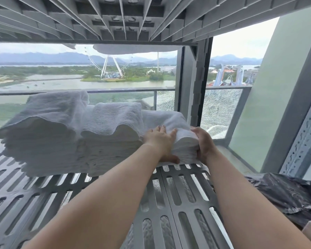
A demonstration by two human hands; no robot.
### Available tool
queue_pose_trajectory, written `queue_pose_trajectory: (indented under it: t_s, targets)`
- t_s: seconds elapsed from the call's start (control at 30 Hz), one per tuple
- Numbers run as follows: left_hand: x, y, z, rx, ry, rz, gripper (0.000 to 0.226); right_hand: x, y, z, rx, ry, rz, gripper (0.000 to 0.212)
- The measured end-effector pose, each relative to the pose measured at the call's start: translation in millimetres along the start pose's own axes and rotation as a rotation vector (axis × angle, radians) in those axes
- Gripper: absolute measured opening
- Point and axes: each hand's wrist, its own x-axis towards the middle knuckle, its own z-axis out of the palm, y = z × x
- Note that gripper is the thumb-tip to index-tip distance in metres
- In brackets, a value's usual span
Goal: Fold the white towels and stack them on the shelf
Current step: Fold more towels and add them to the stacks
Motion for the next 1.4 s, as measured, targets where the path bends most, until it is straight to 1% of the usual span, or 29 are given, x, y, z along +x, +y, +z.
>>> queue_pose_trajectory:
  t_s: [0.1, 0.17, 0.2, 0.27, 0.37, 0.4, 0.43, 0.53, 0.6, 0.63, 0.67, 0.7, 0.77, 0.8, 0.83, 0.87, 0.9, 0.97, 1.0, 1.07, 1.17, 1.23, 1.27, 1.3, 1.37, 1.4]
  targets:
    - [1.0, 0.8, -2.6, -0.003, -0.009, 0.0, 0.129, -2.2, 0.2, 3.8, 0.023, -0.084, -0.009, 0.041]
    - [0.5, 1.6, -4.4, 0.01, -0.002, 0.002, 0.127, -3.6, 0.8, 5.7, 0.025, -0.066, -0.04, 0.034]
    - [-1.4, 2.1, -5.2, 0.017, 0.002, -0.005, 0.127, -5.2, 1.1, 7.1, 0.003, -0.037, -0.069, 0.033]
    - [-6.4, 3.6, -7.2, 0.045, 0.023, -0.031, 0.127, -6.9, 3.6, 9.1, -0.108, 0.01, -0.129, 0.034]
    - [-15.9, 10.8, -8.4, 0.104, 0.069, -0.096, 0.124, -13.9, 4.0, 9.7, -0.403, 0.152, -0.22, 0.032]
    - [-20.4, 12.0, -8.3, 0.131, 0.097, -0.108, 0.118, -16.2, 3.2, 10.3, -0.514, 0.195, -0.267, 0.033]
    - [-24.4, 11.0, -8.6, 0.153, 0.141, -0.106, 0.108, -17.9, 2.3, 11.7, -0.602, 0.212, -0.312, 0.037]
    - [-39.0, -3.0, -13.0, 0.195, 0.308, -0.045, 0.064, -16.3, -0.1, 19.9, -0.738, 0.152, -0.364, 0.045]
    - [-47.9, -11.6, -17.2, 0.206, 0.358, 0.009, 0.051, -13.4, 1.9, 21.3, -0.778, 0.11, -0.351, 0.042]
    - [-51.5, -13.6, -19.1, 0.207, 0.354, 0.023, 0.048, -13.9, 3.6, 20.7, -0.786, 0.113, -0.348, 0.042]
    - [-53.5, -14.0, -20.7, 0.194, 0.345, 0.024, 0.046, -16.4, 4.9, 19.3, -0.798, 0.155, -0.37, 0.043]
    - [-52.9, -13.5, -21.3, 0.163, 0.341, 0.023, 0.043, -20.8, 6.3, 18.1, -0.828, 0.246, -0.444, 0.045]
    - [-47.7, -9.7, -21.7, 0.08, 0.332, -0.002, 0.032, -33.8, 8.3, 20.1, -0.954, 0.479, -0.731, 0.046]
    - [-43.9, -7.9, -24.6, 0.043, 0.307, -0.021, 0.028, -40.3, 8.6, 24.7, -1.04, 0.522, -0.88, 0.045]
    - [-39.5, -7.9, -30.2, 0.003, 0.276, -0.035, 0.026, -46.2, 9.8, 31.5, -1.138, 0.495, -0.991, 0.044]
    - [-34.2, -9.5, -36.7, -0.034, 0.231, -0.043, 0.027, -50.2, 13.1, 38.4, -1.237, 0.426, -1.043, 0.044]
    - [-27.4, -12.1, -43.8, -0.041, 0.188, -0.045, 0.028, -52.3, 17.4, 44.3, -1.32, 0.35, -1.035, 0.044]
    - [-11.2, -16.4, -61.9, -0.074, 0.072, -0.016, 0.031, -52.1, 24.6, 51.9, -1.464, 0.243, -0.918, 0.044]
    - [-2.3, -17.4, -69.8, -0.085, -0.002, -0.005, 0.03, -50.6, 27.4, 53.6, -1.515, 0.213, -0.869, 0.043]
    - [12.8, -20.5, -79.4, -0.027, -0.074, 0.004, 0.024, -48.3, 33.0, 54.7, -1.537, 0.189, -0.816, 0.05]
    - [37.4, -27.1, -68.6, -0.064, 0.029, -0.078, 0.021, -46.5, 41.3, 52.3, -1.576, 0.157, -0.749, 0.08]
    - [50.7, -23.6, -54.4, -0.08, 0.076, -0.063, 0.032, -46.1, 45.8, 50.1, -1.616, 0.115, -0.705, 0.094]
    - [56.8, -20.6, -50.4, -0.078, 0.075, -0.043, 0.037, -45.4, 47.0, 49.4, -1.625, 0.114, -0.692, 0.099]
    - [62.9, -19.3, -47.8, -0.125, 0.038, -0.07, 0.041, -45.1, 47.4, 49.0, -1.624, 0.116, -0.686, 0.101]
    - [75.0, -19.9, -44.0, -0.292, 0.037, -0.13, 0.047, -43.1, 47.6, 48.8, -1.609, 0.118, -0.699, 0.1]
    - [79.5, -19.9, -43.6, -0.322, 0.028, -0.129, 0.048, -41.3, 48.6, 48.1, -1.598, 0.115, -0.705, 0.099]
